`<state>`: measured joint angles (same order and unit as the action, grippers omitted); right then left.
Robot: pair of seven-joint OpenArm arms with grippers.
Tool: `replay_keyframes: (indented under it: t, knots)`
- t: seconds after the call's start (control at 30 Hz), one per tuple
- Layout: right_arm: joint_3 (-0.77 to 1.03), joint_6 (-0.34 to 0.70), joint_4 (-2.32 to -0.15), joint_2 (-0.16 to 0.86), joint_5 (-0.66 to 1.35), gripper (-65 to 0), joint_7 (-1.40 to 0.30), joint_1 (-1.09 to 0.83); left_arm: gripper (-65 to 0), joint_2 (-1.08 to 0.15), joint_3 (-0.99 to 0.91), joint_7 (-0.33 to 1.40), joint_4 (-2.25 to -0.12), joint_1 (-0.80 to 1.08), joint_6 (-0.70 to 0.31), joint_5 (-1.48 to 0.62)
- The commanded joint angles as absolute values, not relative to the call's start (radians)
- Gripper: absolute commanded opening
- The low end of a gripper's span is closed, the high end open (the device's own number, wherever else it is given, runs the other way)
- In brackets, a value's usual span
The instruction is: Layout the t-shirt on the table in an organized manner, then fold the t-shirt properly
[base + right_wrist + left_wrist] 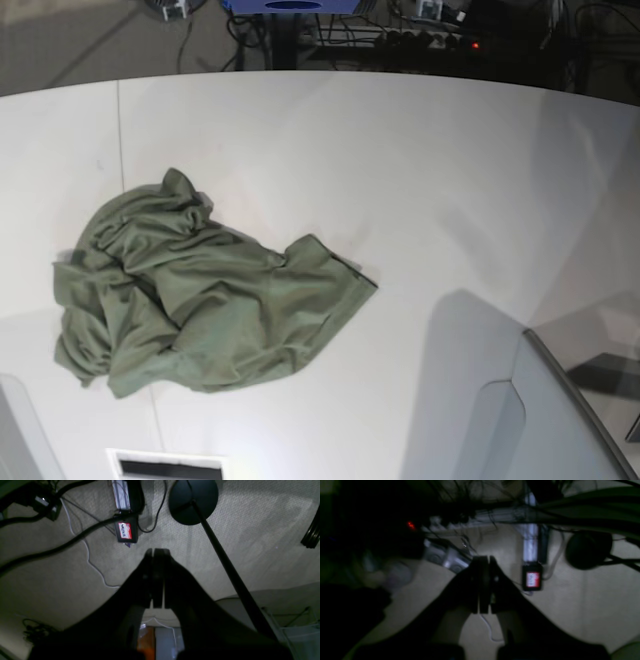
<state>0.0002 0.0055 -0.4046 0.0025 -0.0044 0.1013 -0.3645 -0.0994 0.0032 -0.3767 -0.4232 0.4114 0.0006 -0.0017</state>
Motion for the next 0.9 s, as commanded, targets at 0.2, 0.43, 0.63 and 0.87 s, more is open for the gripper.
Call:
replay_keyframes:
  t: [0.2, 0.43, 0.63, 0.87]
  knots:
    - [0.012, 0.001, -0.963, 0.045, -0.002, -64.5, -0.136, -0.633, -65.0, -0.163, -0.008, -0.441, -0.581, 0.527, 0.007, -0.007]
    - [0.165, 0.001, -1.489, 0.044, -0.004, -64.5, -0.271, -0.839, -65.0, -0.225, -0.025, -0.441, -1.021, 0.762, 0.008, -0.097]
    - [0.263, 0.007, -1.784, 0.045, -0.004, -63.6, -0.28, -0.852, -65.0, -0.237, -0.139, -0.406, -1.524, 0.883, 0.008, -0.329]
    - [0.315, 0.137, -1.928, 0.074, 0.001, -63.5, -0.567, -0.613, -65.0, -0.237, -0.174, 0.173, -1.923, 0.657, 0.008, -0.331]
